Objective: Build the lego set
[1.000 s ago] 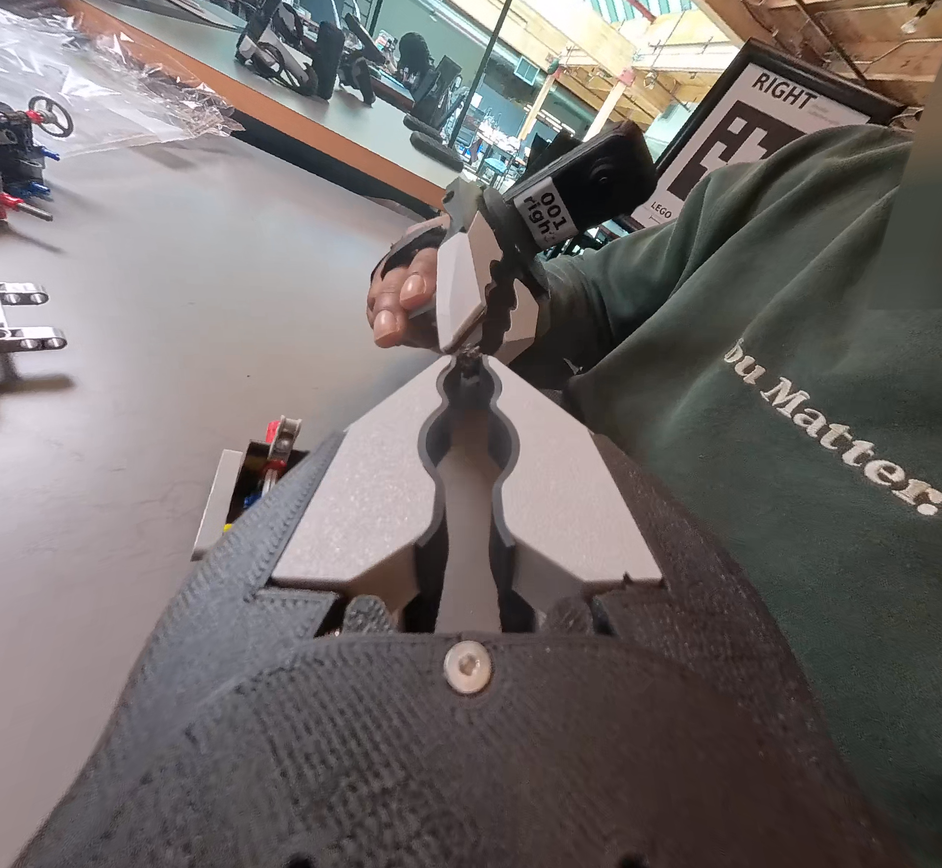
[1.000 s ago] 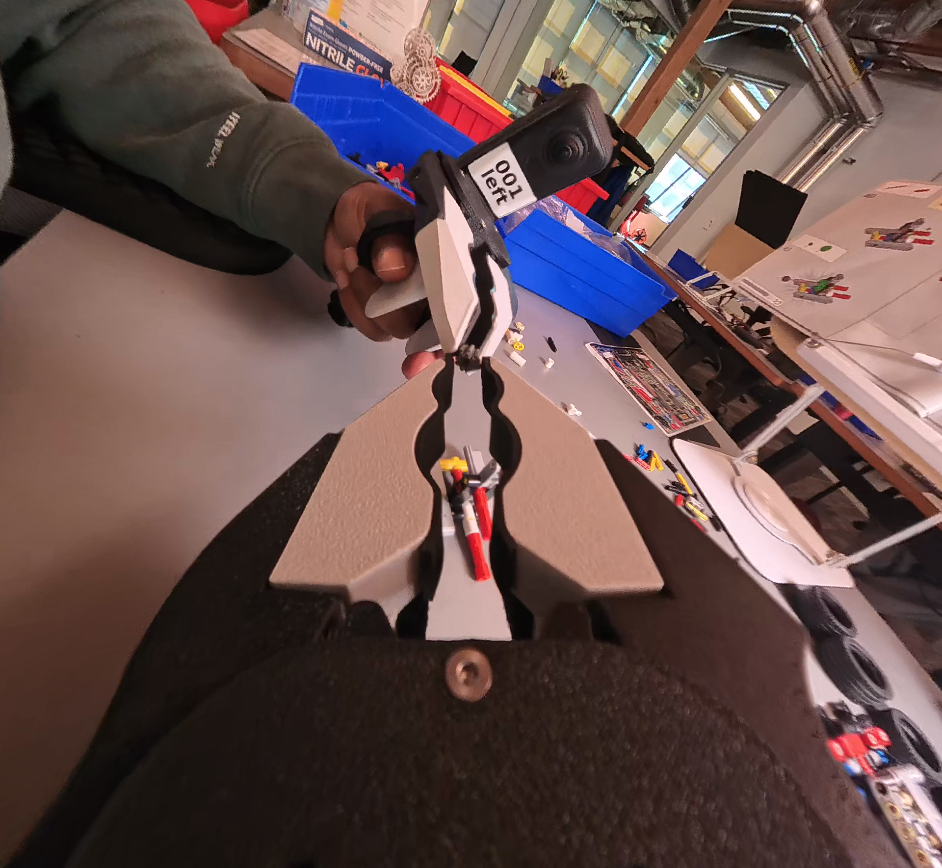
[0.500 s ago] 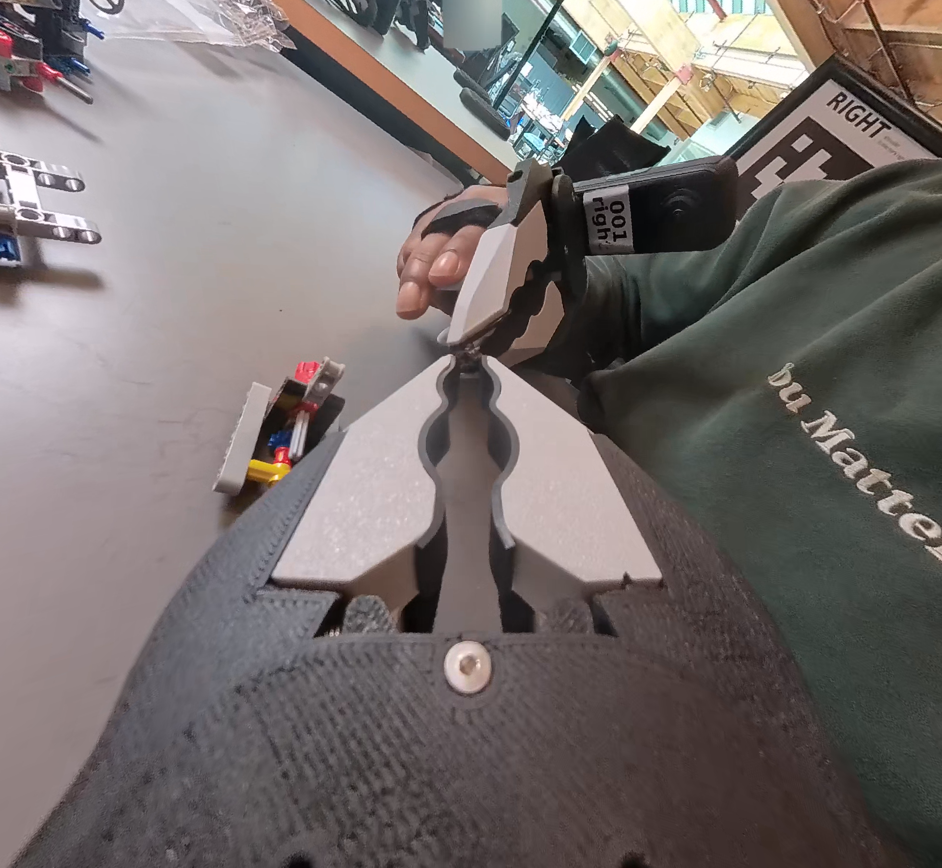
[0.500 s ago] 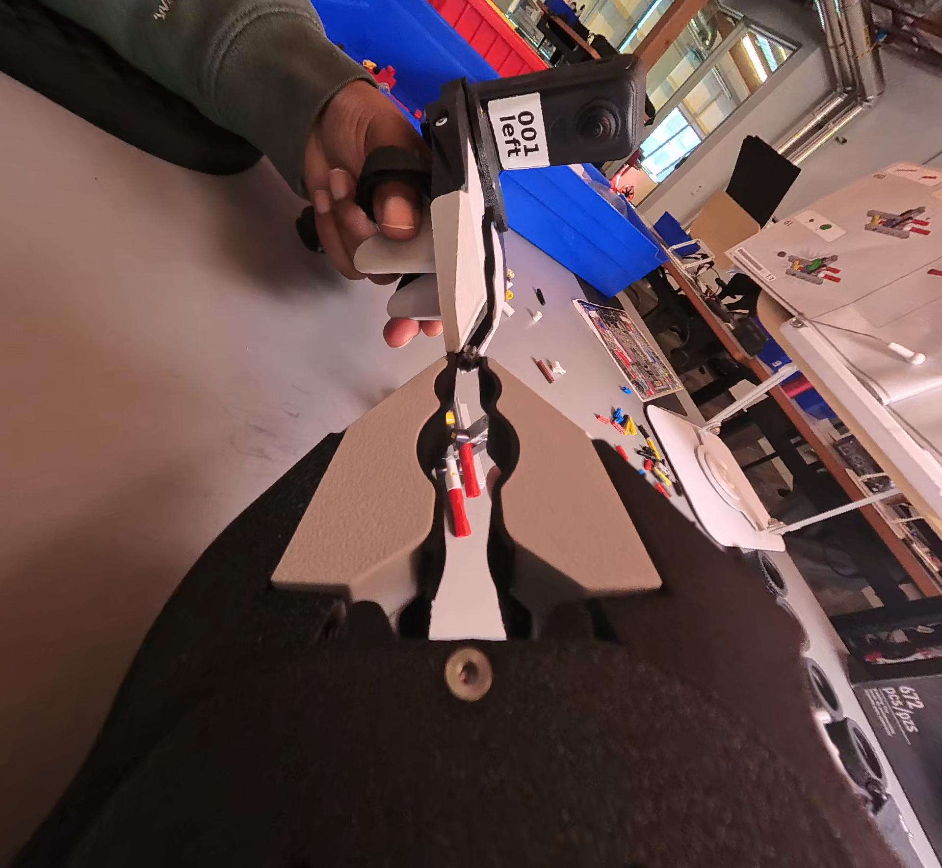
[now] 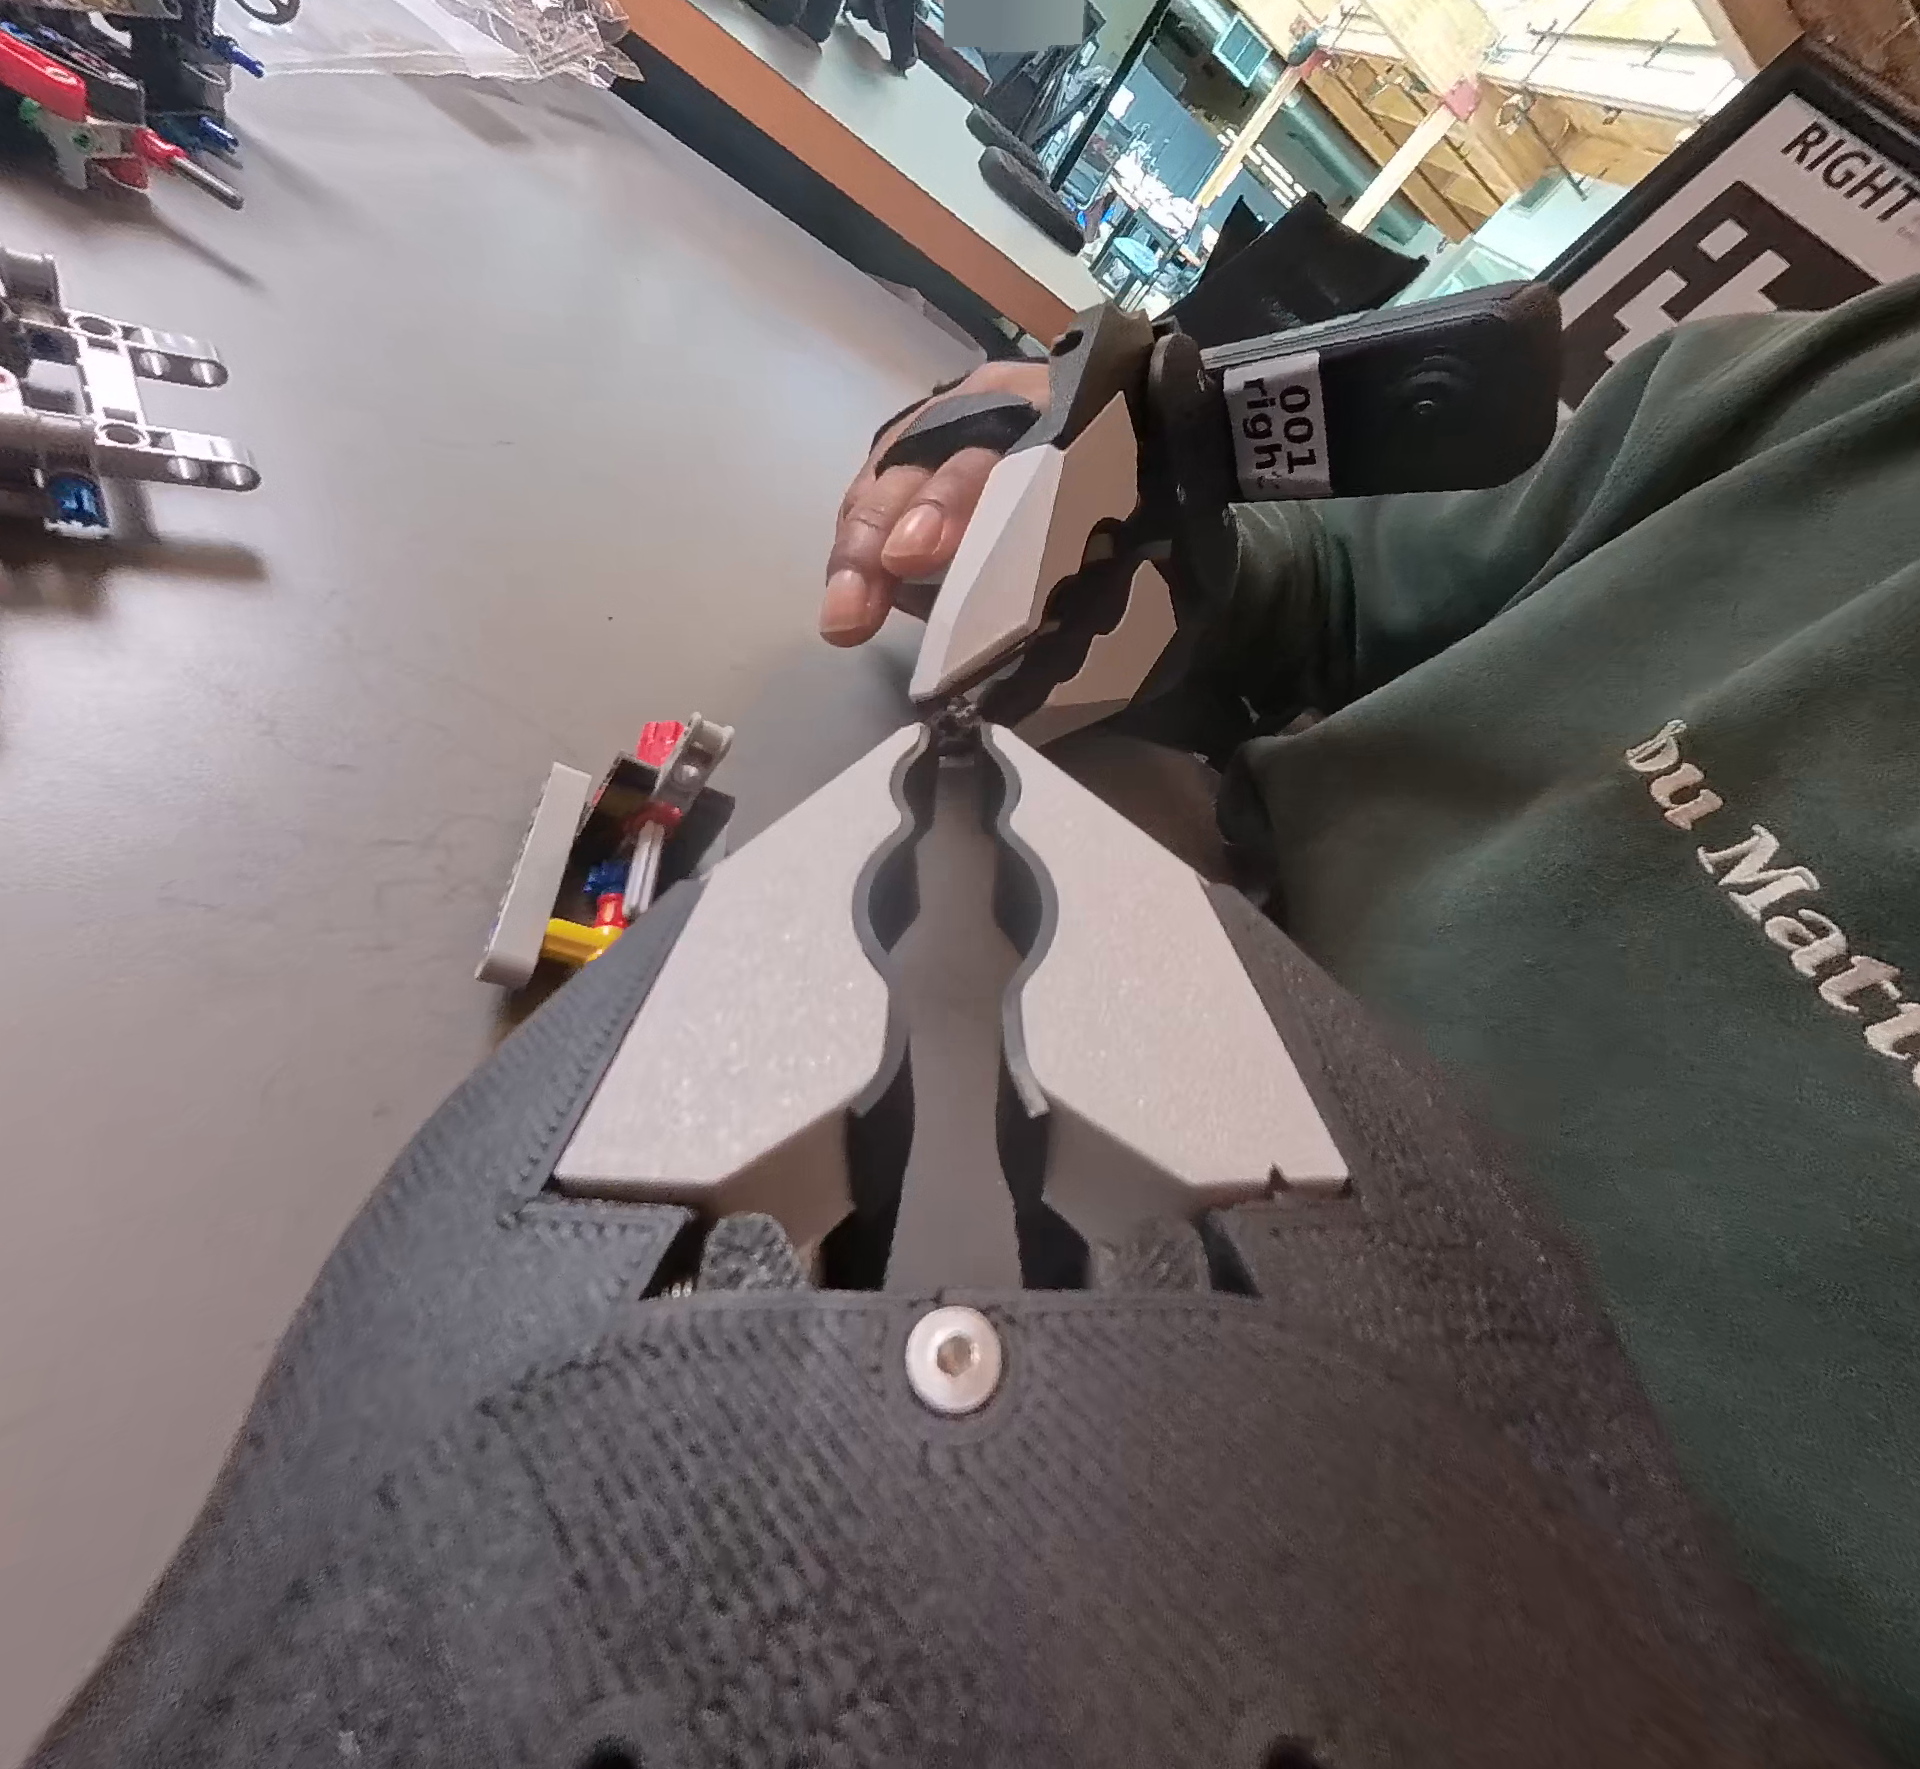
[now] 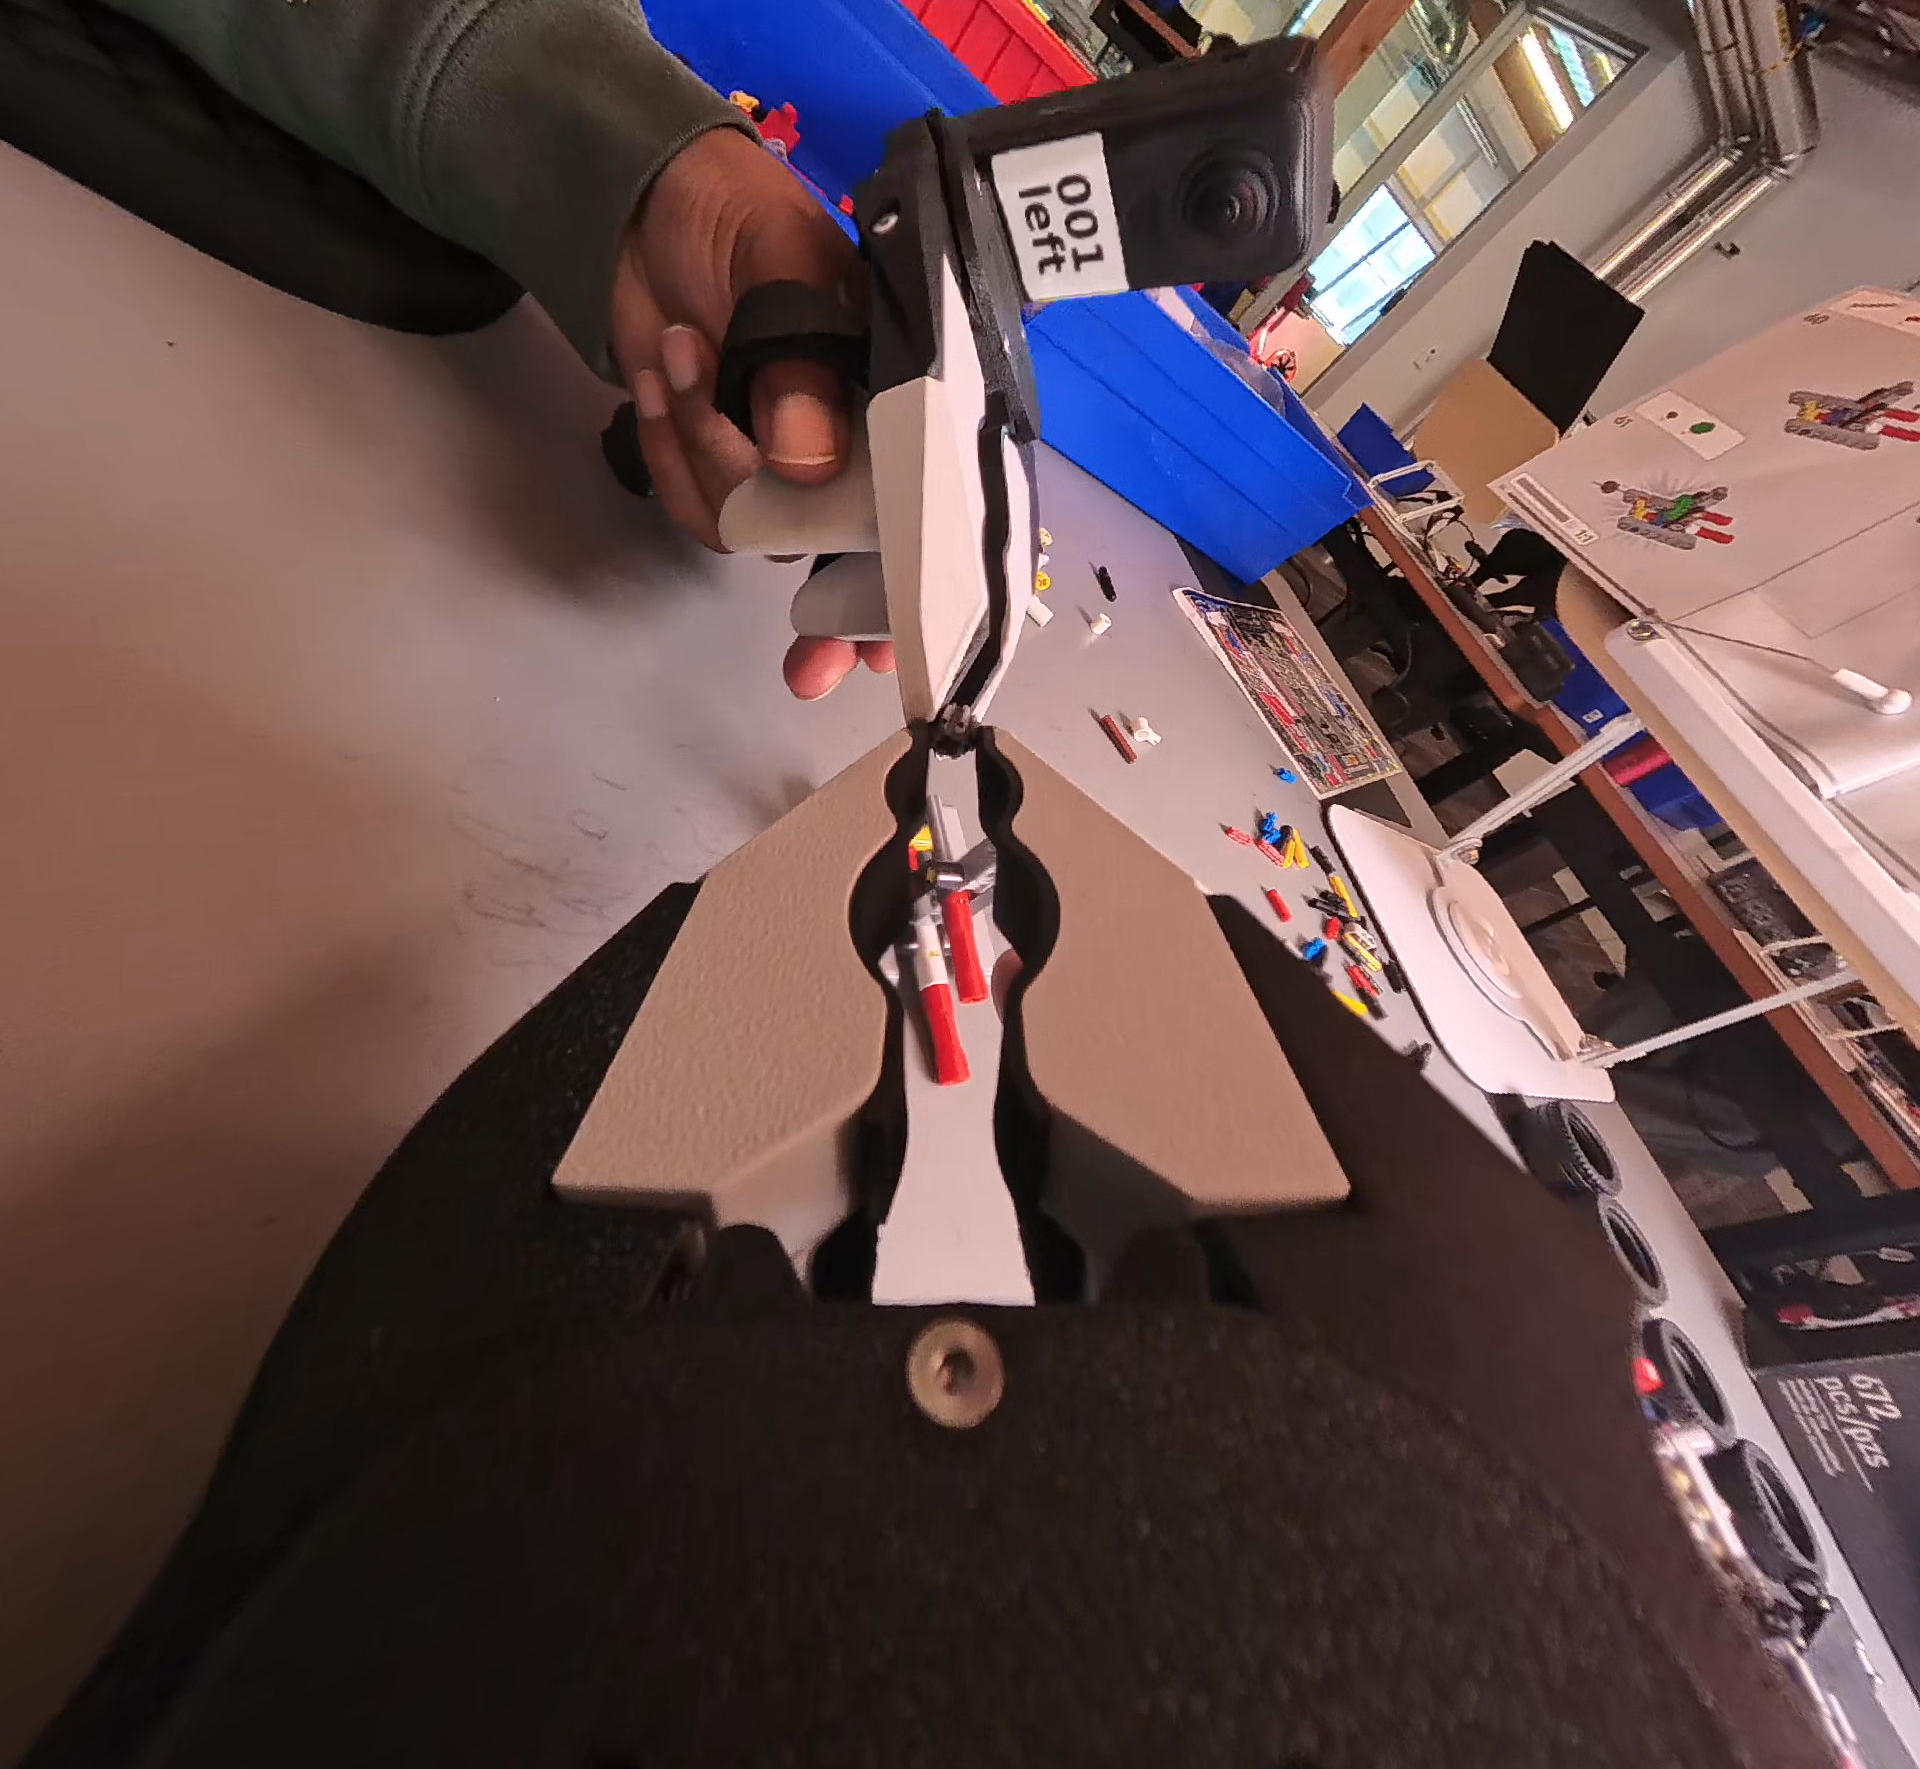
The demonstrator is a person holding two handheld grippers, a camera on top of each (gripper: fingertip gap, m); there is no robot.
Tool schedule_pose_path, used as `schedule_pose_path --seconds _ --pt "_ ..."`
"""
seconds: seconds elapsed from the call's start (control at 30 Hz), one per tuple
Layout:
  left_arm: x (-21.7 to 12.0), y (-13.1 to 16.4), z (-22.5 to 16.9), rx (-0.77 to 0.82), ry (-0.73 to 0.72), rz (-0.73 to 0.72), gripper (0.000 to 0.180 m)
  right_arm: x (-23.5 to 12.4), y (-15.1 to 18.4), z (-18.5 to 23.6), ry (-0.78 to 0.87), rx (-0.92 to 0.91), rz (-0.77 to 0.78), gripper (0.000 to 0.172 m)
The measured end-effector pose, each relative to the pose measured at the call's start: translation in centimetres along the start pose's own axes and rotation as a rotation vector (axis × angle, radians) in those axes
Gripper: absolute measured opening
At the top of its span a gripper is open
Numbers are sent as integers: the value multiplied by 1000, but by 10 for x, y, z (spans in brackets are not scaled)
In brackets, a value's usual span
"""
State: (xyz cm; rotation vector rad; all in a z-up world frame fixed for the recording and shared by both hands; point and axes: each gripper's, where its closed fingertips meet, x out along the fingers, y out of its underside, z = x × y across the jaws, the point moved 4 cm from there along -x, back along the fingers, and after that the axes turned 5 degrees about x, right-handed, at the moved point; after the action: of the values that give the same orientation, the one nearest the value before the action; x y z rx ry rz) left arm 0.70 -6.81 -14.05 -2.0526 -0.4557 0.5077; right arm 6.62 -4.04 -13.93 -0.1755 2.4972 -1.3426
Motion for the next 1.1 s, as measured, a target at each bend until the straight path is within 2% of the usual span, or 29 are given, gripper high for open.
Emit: schedule_pose_path --seconds 0.13,0.2,0.37,0.5,0.57,0.87,1.1 --pt "0 2 0 31 -7 21 5 1 2 2 -10 12 4 7" --pt "-2 2 1 95 -39 50 5 2 3 2 -16 21 12 8" --pt "-37 2 30 354 -315 199 5 -2 6 -6 4 62 20 12" --pt "-67 22 58 339 -408 322 5 -3 6 -12 15 107 14 12" --pt "-74 33 64 339 -416 384 6 -4 7 -11 14 106 19 11" --pt "-76 41 67 431 -465 492 6 -6 9 -14 37 98 47 10" --pt "-78 41 64 449 -477 521 12 -6 12 -15 40 104 59 9"
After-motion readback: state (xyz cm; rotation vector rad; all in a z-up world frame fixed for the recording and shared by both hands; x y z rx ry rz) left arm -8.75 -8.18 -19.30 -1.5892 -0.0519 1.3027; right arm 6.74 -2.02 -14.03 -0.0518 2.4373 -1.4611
